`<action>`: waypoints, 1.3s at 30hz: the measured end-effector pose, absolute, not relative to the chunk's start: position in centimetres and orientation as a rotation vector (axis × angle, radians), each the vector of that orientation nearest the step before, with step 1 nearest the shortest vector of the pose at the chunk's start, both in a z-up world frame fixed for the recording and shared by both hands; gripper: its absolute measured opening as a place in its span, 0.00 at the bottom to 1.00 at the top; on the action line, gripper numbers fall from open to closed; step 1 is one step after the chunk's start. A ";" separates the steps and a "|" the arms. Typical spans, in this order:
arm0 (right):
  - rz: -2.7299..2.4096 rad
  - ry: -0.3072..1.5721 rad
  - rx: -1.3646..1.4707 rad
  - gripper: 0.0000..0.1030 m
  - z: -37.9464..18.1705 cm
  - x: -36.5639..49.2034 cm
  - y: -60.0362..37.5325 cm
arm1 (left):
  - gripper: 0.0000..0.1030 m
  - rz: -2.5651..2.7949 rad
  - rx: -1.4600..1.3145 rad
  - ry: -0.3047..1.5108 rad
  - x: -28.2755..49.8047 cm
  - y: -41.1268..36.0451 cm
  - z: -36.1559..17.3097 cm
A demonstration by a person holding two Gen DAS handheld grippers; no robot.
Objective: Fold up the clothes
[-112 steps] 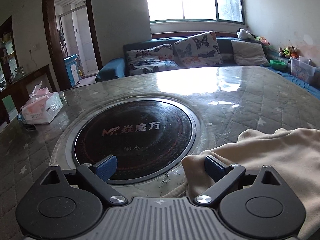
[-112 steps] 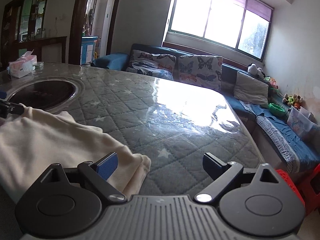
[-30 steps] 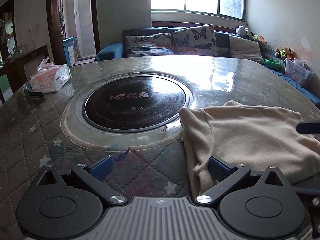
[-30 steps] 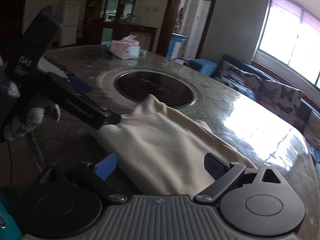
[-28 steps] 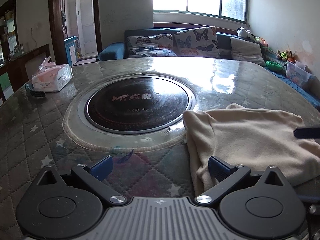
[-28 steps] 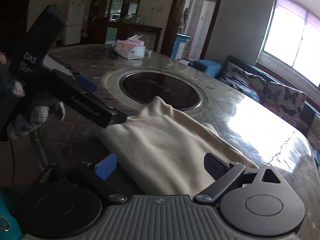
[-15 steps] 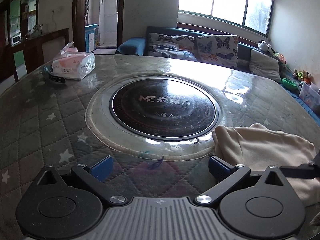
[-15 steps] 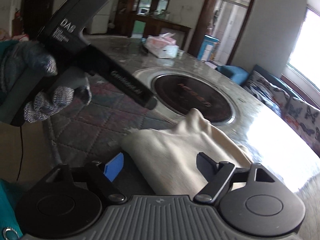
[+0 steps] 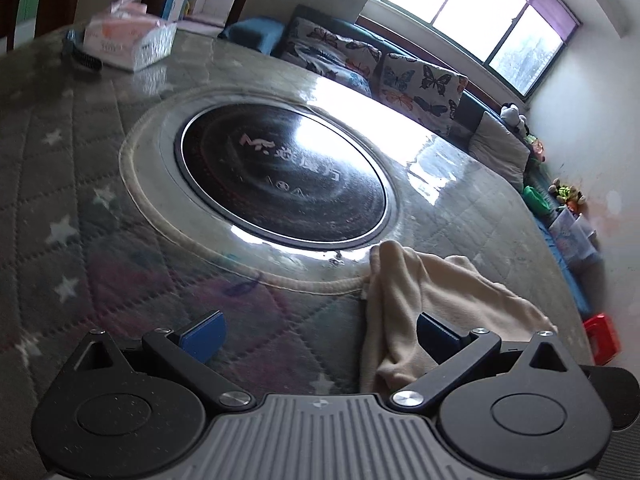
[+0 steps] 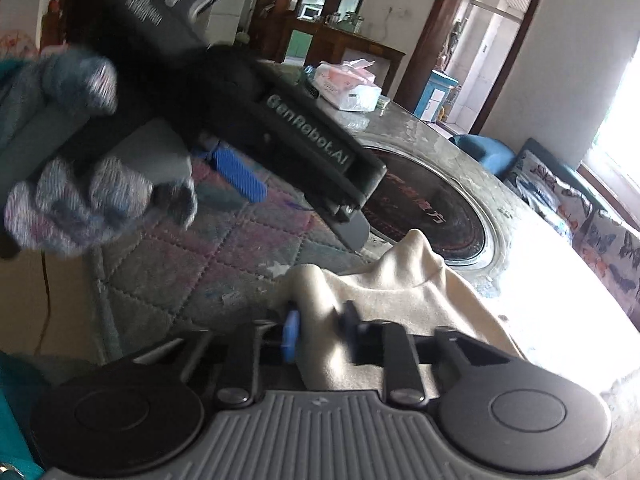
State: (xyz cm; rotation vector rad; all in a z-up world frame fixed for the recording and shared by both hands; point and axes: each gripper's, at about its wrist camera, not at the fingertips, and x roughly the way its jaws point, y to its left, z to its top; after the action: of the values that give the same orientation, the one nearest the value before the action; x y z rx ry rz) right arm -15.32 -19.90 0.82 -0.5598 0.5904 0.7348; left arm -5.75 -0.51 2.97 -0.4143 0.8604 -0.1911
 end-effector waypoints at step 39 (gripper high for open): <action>0.571 0.604 -0.086 0.26 4.3 -14.5 -31.9 | 0.33 -0.397 -0.748 0.960 -3.0 -3.0 0.8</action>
State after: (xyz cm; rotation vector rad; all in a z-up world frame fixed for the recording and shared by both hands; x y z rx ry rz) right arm -14.49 -31.92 4.26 -0.0860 0.6041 0.5713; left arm -2.98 -3.05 0.77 -0.7485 0.9603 -0.3969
